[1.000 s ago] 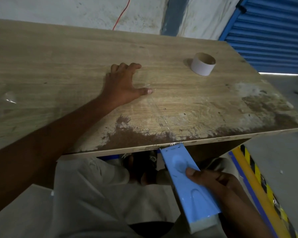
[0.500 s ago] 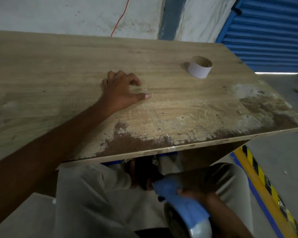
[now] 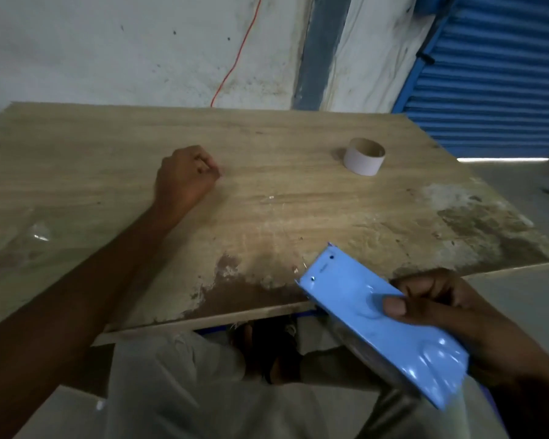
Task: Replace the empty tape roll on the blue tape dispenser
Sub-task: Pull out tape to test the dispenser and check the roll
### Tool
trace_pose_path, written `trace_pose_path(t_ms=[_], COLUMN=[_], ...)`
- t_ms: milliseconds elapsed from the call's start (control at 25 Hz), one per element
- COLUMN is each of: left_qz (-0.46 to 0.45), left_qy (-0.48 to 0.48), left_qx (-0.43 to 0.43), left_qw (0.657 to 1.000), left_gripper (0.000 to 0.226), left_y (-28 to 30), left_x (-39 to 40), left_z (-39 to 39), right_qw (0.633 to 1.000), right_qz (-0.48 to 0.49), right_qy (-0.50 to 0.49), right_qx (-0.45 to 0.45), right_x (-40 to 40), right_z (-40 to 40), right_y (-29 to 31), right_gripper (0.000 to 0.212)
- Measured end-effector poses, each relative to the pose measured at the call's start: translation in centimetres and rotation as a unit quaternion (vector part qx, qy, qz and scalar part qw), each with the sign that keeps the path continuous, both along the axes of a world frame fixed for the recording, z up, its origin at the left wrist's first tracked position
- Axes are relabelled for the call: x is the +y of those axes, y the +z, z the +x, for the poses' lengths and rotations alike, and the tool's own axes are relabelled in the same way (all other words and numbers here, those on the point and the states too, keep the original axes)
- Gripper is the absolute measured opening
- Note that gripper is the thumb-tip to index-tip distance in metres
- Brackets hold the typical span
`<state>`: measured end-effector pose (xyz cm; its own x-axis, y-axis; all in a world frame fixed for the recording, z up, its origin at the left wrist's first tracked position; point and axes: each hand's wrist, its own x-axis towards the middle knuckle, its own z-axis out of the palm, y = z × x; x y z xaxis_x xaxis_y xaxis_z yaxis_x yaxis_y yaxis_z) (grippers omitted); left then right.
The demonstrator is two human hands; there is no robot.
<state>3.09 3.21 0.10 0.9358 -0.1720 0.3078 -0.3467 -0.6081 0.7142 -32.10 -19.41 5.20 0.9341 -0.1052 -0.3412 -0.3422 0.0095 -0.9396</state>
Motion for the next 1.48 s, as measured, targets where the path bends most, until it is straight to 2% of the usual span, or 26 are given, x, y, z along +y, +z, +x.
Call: trace_pose_path(t_ms=[80, 160, 200, 280, 320, 400, 440, 480, 560, 640, 720, 840, 920, 1000, 1120, 1200, 1280, 1400, 1480], left_qz=[-0.078, -0.181, -0.22, -0.303, -0.35, -0.439, -0.458, -0.463, -0.451, -0.443, -0.439, -0.431, -0.435, -0.416, -0.364, -0.343, -0.326, -0.236, -0.18], left_qy=[-0.021, -0.114, -0.156, -0.201, -0.215, -0.234, -0.258, -0.275, -0.264, -0.226, -0.211, -0.18, -0.169, -0.174, -0.171, -0.164, -0.186, -0.27, -0.293], left_qx=[0.06, 0.132, 0.148, 0.184, 0.205, 0.292, 0.331, 0.352, 0.337, 0.318, 0.315, 0.309, 0.3, 0.289, 0.304, 0.34, 0.355, 0.304, 0.324], left_qw=[0.995, 0.968, 0.952, 0.913, 0.889, 0.817, 0.783, 0.766, 0.783, 0.807, 0.814, 0.828, 0.832, 0.844, 0.863, 0.86, 0.856, 0.883, 0.881], left_gripper=[0.008, 0.016, 0.019, 0.011, 0.009, 0.027, 0.036, 0.045, 0.048, 0.047, 0.042, 0.035, 0.042, 0.05, 0.058, 0.075, 0.079, 0.044, 0.029], left_y=[0.5, 1.0, 1.8, 2.4, 2.9, 3.3, 3.5, 4.0, 3.5, 2.2, 0.9, 0.2, 0.1, 0.3, 0.8, 1.5, 2.0, 2.2, 2.3], left_x=[0.6, 0.0, -0.4, -1.0, -1.1, -1.4, -1.6, -2.0, -2.7, -3.1, -3.5, -3.6, -3.6, -3.4, -3.2, -3.0, -2.5, -1.8, -1.5], left_z=[0.6, -0.5, -1.3, -2.4, -2.4, -2.3, -2.1, -2.3, -1.5, -0.3, 0.5, 0.6, 0.6, 0.3, 0.0, -0.1, -0.2, -0.7, -0.4], right_qw=[0.997, 0.993, 0.992, 0.991, 0.991, 0.983, 0.971, 0.957, 0.941, 0.949, 0.946, 0.936, 0.934, 0.94, 0.941, 0.947, 0.951, 0.95, 0.95], right_qz=[-0.042, -0.05, -0.051, 0.0, 0.046, 0.154, 0.223, 0.283, 0.336, 0.312, 0.318, 0.347, 0.355, 0.338, 0.323, 0.306, 0.292, 0.285, 0.256], right_qy=[0.016, 0.056, 0.066, 0.073, 0.062, 0.022, 0.017, 0.017, 0.018, 0.036, 0.042, 0.04, 0.02, -0.047, -0.097, -0.099, -0.097, -0.13, -0.173], right_qx=[-0.07, -0.092, -0.098, -0.112, -0.113, -0.099, -0.082, -0.06, -0.03, 0.011, 0.042, 0.051, 0.045, 0.018, -0.001, 0.001, 0.011, -0.008, -0.039], right_x=[0.3, 0.2, 0.4, 0.5, 0.4, 1.0, 1.4, 1.5, 1.1, -0.1, -1.1, -1.6, -1.8, -2.1, -2.1, -1.6, -1.2, -0.8, -0.7], right_z=[3.6, 7.6, 9.9, 14.5, 17.4, 21.7, 23.5, 25.0, 27.8, 29.8, 30.5, 30.5, 30.5, 30.8, 30.6, 30.2, 30.1, 30.4, 30.8], right_y=[1.6, 2.9, 3.6, 3.7, 3.5, 3.6, 3.6, 3.1, 1.2, -0.8, -1.6, -1.7, -1.7, -1.8, -2.1, -1.7, -1.3, -1.4, -2.0], right_gripper=[0.082, 0.06, 0.055, 0.062, 0.057, 0.031, 0.027, 0.023, 0.024, 0.038, 0.038, 0.052, 0.065, 0.078, 0.048, 0.03, 0.02, 0.013, 0.009])
